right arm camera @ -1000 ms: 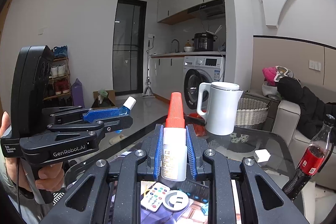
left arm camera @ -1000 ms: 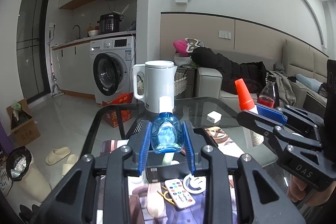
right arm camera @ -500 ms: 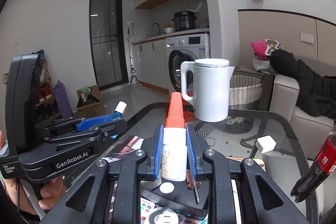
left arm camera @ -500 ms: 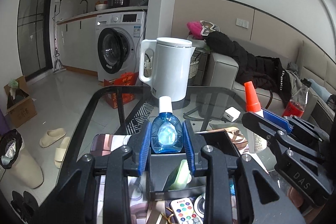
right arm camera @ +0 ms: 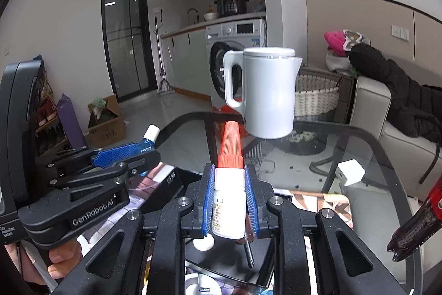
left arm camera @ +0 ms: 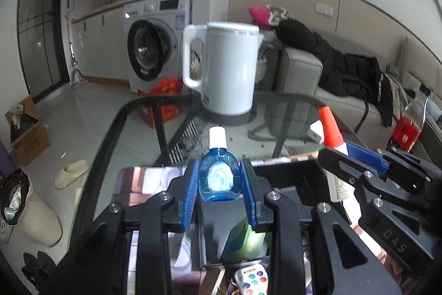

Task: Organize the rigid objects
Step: 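Lower the glue bottle into the box with right tool while left tool lowers the blue bottle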

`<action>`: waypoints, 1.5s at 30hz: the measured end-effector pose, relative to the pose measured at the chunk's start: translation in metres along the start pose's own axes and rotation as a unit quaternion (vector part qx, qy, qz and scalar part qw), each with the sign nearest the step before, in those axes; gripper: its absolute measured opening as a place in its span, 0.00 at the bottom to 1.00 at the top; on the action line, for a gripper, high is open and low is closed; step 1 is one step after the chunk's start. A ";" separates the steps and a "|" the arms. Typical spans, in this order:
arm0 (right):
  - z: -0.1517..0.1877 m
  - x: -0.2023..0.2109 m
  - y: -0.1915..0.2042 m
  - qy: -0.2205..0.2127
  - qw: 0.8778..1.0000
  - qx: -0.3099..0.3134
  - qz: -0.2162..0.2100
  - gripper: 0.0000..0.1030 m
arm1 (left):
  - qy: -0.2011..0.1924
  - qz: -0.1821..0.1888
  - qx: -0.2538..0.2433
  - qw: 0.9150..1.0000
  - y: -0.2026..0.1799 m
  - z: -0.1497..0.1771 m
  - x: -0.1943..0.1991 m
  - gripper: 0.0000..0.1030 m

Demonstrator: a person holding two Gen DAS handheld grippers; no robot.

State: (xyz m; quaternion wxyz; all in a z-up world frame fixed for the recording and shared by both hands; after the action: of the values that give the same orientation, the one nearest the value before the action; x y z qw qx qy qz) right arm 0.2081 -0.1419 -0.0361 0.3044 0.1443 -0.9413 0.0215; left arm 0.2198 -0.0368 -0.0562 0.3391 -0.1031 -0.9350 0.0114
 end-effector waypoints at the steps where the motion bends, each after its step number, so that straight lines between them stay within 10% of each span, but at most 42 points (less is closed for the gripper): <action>1: 0.003 -0.005 -0.001 0.015 1.000 -0.001 0.000 0.20 | 0.009 0.002 0.002 1.000 -0.001 0.002 -0.003 0.28; 18: 0.071 -0.063 -0.018 0.206 0.978 -0.033 -0.022 0.20 | 0.141 -0.002 -0.039 0.989 -0.022 0.045 -0.047 0.28; 37: 0.076 -0.065 -0.012 0.220 0.975 -0.022 -0.029 0.21 | 0.162 -0.006 -0.054 0.985 -0.026 0.055 -0.054 0.30; 45: 0.073 -0.055 -0.017 0.208 0.977 -0.029 -0.041 0.23 | 0.140 -0.004 -0.054 0.989 -0.026 0.051 -0.043 0.46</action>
State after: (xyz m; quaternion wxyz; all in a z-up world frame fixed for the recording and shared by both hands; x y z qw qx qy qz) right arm 0.2144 -0.1531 -0.1280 0.4982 0.1665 -0.8508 0.0113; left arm 0.2147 -0.0686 -0.1201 0.4609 -0.1184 -0.8778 -0.0551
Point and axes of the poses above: each gripper's, at about its wrist camera, not at the fingertips, and x roughly against the way its jaws point, y to its left, z to its underside, the point moved 8 cm from there along -x, roughly the way its jaws point, and after that the axes turned 3 degrees about y, right-handed, at the moved point
